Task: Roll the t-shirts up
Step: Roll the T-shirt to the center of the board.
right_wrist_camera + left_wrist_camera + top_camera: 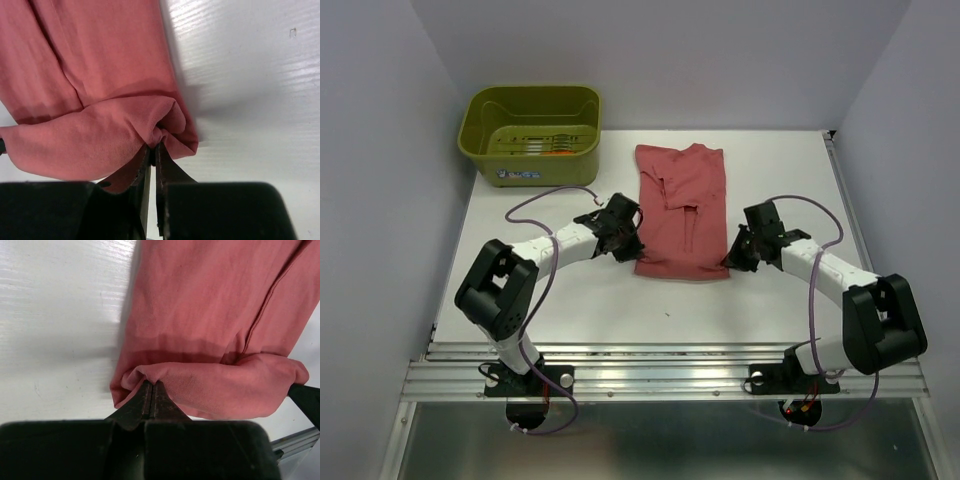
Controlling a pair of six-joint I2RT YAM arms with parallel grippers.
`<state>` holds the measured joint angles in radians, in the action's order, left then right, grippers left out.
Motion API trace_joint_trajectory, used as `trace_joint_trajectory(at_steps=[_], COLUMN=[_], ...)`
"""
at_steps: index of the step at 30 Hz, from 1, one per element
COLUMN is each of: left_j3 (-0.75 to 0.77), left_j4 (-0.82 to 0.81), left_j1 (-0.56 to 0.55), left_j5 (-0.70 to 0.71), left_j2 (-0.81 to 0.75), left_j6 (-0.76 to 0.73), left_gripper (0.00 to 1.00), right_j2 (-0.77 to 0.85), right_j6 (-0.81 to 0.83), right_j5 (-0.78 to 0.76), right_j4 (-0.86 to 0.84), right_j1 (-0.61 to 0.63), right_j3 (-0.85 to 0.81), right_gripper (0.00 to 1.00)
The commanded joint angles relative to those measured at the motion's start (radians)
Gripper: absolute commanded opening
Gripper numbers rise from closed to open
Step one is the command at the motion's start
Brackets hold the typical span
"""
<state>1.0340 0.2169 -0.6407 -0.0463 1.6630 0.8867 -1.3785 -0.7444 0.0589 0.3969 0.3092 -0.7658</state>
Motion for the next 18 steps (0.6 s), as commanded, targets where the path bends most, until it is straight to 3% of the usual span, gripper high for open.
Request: trace_joint_trajectory(at_steps=[1, 6, 8, 9, 10, 11, 13, 17, 18], left_j3=[0.028, 0.034, 0.050, 0.057, 0.061, 0.064, 0.072, 0.067, 0.064], left_j4=[-0.036, -0.051, -0.042, -0.030, -0.025, -0.021, -0.001, 0.027, 0.032], left_j1=[0.021, 0.032, 0.032, 0.032, 0.032, 0.032, 0.032, 0.032, 0.032], left_j5=[0.008, 0.010, 0.011, 0.017, 0.023, 0.032, 0.078, 0.141, 0.167], left_j2=[-0.002, 0.007, 0.011, 0.007, 0.003, -0.003, -0.031, -0.080, -0.092], left_j6=[-0.032, -0.052, -0.066, -0.080, -0.083, -0.091, -0.103, -0.121, -0.123], left_gripper=[0.00, 0.07, 0.15, 0.23, 0.23, 0.32, 0.37, 0.57, 0.58], right_j2=[-0.024, -0.051, -0.045, -0.036, -0.022, -0.008, 0.051, 0.153, 0.186], right_j6=[0.013, 0.007, 0.005, 0.004, 0.004, 0.002, 0.004, 0.016, 0.014], right_j5=[-0.031, -0.053, -0.054, -0.086, -0.091, -0.099, -0.113, -0.088, -0.082], right_j4=[-0.066, -0.076, -0.076, -0.075, -0.075, -0.076, -0.070, -0.021, -0.014], right_j1=[0.004, 0.004, 0.004, 0.004, 0.004, 0.004, 0.004, 0.004, 0.004], right_j3=[-0.064, -0.093, -0.105, -0.107, -0.109, -0.107, -0.101, -0.092, -0.086], right_gripper=[0.12, 0.22, 0.31, 0.40, 0.44, 0.49, 0.59, 0.62, 0.62])
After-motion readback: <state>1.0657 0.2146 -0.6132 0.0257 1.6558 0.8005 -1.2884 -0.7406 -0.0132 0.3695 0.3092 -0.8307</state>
